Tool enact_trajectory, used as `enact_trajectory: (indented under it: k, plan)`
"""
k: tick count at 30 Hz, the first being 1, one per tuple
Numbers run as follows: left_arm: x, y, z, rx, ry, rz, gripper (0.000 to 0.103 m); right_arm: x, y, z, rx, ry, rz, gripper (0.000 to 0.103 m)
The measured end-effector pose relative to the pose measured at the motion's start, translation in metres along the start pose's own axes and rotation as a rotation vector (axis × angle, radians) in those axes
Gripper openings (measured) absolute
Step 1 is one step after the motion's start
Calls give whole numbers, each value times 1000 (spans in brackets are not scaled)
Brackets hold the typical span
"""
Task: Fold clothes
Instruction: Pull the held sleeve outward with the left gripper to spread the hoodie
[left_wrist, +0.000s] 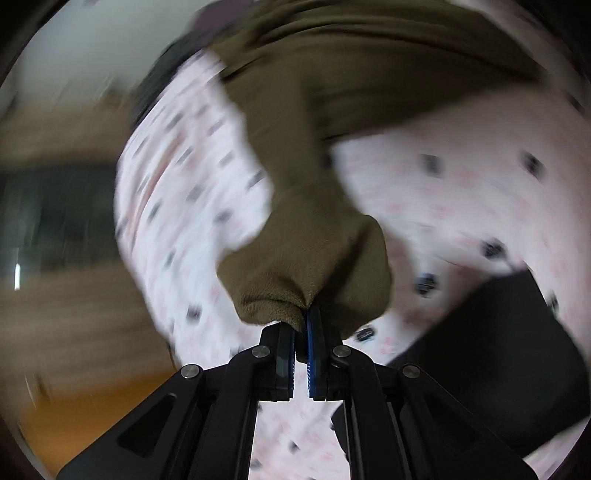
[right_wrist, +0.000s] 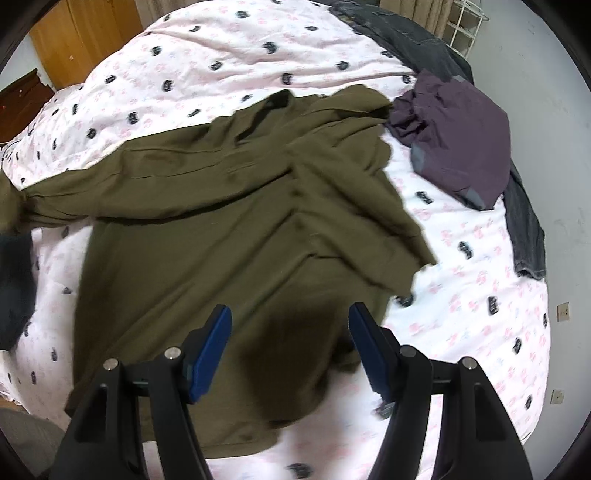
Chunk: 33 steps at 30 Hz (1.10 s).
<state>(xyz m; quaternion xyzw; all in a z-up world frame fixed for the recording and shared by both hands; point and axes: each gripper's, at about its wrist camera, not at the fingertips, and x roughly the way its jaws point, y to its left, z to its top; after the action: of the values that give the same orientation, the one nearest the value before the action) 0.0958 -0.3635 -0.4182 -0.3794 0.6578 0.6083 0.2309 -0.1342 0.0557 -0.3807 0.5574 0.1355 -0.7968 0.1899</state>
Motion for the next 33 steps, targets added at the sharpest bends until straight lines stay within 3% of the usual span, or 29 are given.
enact_trajectory:
  k: [4, 9, 15, 21, 23, 26, 30, 33]
  plan:
    - [5, -46, -12, 287, -17, -45, 4, -8, 29, -9, 21, -3, 16, 67]
    - [28, -68, -50, 556, 71, -43, 4, -13, 54, -23, 52, 0, 35, 67]
    - [71, -63, -73, 660, 164, 12, 6, -18, 64, -37, 77, -3, 43, 67]
    - [85, -59, -80, 677, 180, 19, 42, -24, 65, -42, 83, -6, 43, 67]
    - [83, -52, -83, 640, 199, 31, 55, -26, 66, -42, 78, -7, 43, 67]
    - [76, -26, -85, 479, 274, 45, 57, -26, 65, -43, 77, -5, 54, 67]
    - [55, 26, -82, 67, 374, 51, 59, -25, 66, -44, 76, -3, 75, 67]
    - [31, 59, -67, -345, 358, 4, 60, -25, 68, -45, 72, 0, 89, 67]
